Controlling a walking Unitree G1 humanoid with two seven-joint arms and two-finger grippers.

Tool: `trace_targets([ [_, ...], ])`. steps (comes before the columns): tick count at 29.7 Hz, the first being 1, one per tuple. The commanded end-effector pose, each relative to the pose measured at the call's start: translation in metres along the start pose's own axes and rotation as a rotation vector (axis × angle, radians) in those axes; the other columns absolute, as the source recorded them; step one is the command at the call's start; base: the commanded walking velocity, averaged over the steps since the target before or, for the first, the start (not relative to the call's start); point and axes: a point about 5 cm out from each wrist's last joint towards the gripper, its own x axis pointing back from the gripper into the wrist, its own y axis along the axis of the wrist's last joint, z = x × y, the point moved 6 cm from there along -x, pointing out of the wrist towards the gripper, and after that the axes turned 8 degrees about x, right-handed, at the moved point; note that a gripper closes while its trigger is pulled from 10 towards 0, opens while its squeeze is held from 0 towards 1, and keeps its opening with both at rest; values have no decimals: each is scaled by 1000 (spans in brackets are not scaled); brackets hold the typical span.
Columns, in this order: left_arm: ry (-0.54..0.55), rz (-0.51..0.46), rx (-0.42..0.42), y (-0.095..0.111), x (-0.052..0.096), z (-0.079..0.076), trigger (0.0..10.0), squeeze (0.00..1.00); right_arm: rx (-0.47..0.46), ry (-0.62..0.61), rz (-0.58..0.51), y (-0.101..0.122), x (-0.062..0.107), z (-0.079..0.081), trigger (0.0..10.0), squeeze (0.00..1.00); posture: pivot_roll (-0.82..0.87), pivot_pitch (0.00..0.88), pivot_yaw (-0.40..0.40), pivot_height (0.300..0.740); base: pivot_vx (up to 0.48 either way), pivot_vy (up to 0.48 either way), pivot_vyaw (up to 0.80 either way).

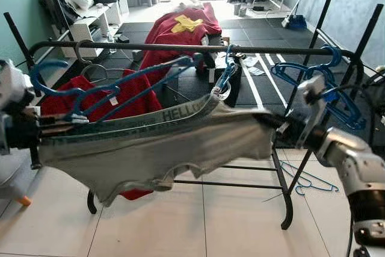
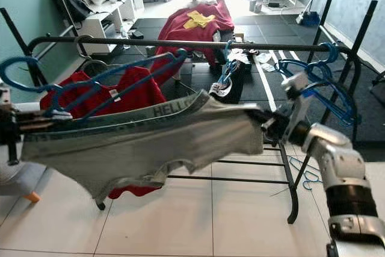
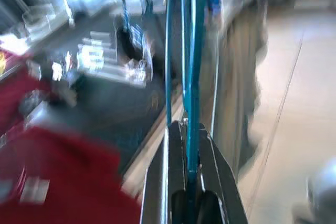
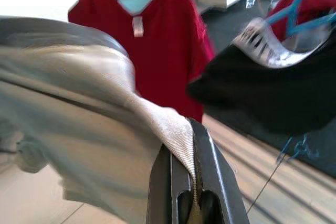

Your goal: Hang hanger

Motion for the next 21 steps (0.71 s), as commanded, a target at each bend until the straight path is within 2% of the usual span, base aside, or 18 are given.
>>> trace_targets([
  [1, -19, -83, 4, 16, -3, -4, 10000, 0, -4, 31, 32, -7, -8, 11, 0, 0, -55, 0, 31, 740, 0, 0, 0],
  [3, -56, -262, 48, 30, -27, -18, 10000, 0, -12, 109, -16, -2, -27, 36, 0, 0, -52, 0, 31, 740, 0, 0, 0],
  [4, -56, -262, 48, 30, -27, -18, 10000, 0, -12, 109, -16, -2, -27, 36, 0, 0, -52, 0, 31, 740, 0, 0, 0],
  [5, -58, -311, 61, 33, -36, -21, 10000, 0, -10, 131, -41, 2, -33, 43, 0, 0, -52, 0, 31, 740, 0, 0, 0],
  [6, -36, -378, 94, 37, -46, -20, 10000, 0, -12, 150, -74, 8, -39, 49, 0, 0, -48, 0, 29, 740, 0, 0, 0],
  [7, 23, -480, 170, 43, -58, -13, 10000, 0, -12, 167, -116, 17, -44, 55, 0, 0, -46, 0, 28, 740, 0, 0, 0],
  [8, 23, -480, 170, 43, -58, -13, 10000, 0, -12, 167, -116, 17, -44, 55, 0, 0, -46, 0, 28, 740, 0, 0, 0],
  [9, 69, -558, 255, 46, -69, -8, 10000, 0, -16, 179, -153, 25, -48, 59, 0, 0, -46, 0, 28, 740, 0, 0, 0],
  [10, 69, -558, 255, 46, -69, -8, 10000, 0, -16, 179, -153, 25, -48, 59, 0, 0, -46, 0, 28, 740, 0, 0, 0],
  [11, 122, -631, 355, 46, -81, -2, 10000, 0, -23, 188, -190, 33, -52, 64, 0, 0, -48, 0, 28, 740, 0, 0, 0],
  [12, 175, -652, 496, 38, -107, -2, 10000, 0, -31, 204, -231, 44, -60, 72, 0, 0, -54, 0, 30, 740, 0, 0, 0],
  [14, 175, -652, 496, 38, -107, -2, 10000, 0, -31, 204, -231, 44, -60, 72, 0, 0, -54, 0, 30, 740, 0, 0, 0],
  [15, 211, -666, 534, 35, -114, 1, 10000, 0, -30, 211, -233, 45, -63, 75, 0, 0, -54, 0, 29, 740, 0, 0, 0],
  [17, 357, -730, 588, 32, -112, 21, 10000, 0, -25, 222, -221, 43, -65, 80, 0, 0, -55, 0, 32, 740, 0, 0, 0],
  [18, 497, -742, 591, 24, -104, 39, 10000, 0, -25, 224, -210, 40, -65, 82, 0, 0, -56, 0, 31, 740, 0, 0, 0],
  [19, 497, -742, 591, 24, -104, 39, 10000, 0, -25, 224, -210, 40, -65, 82, 0, 0, -56, 0, 31, 740, 0, 0, 0],
  [21, 683, -724, 611, 6, -90, 59, 10000, 0, -24, 222, -191, 35, -65, 82, 0, 0, -59, 0, 35, 740, 0, 0, 0],
])
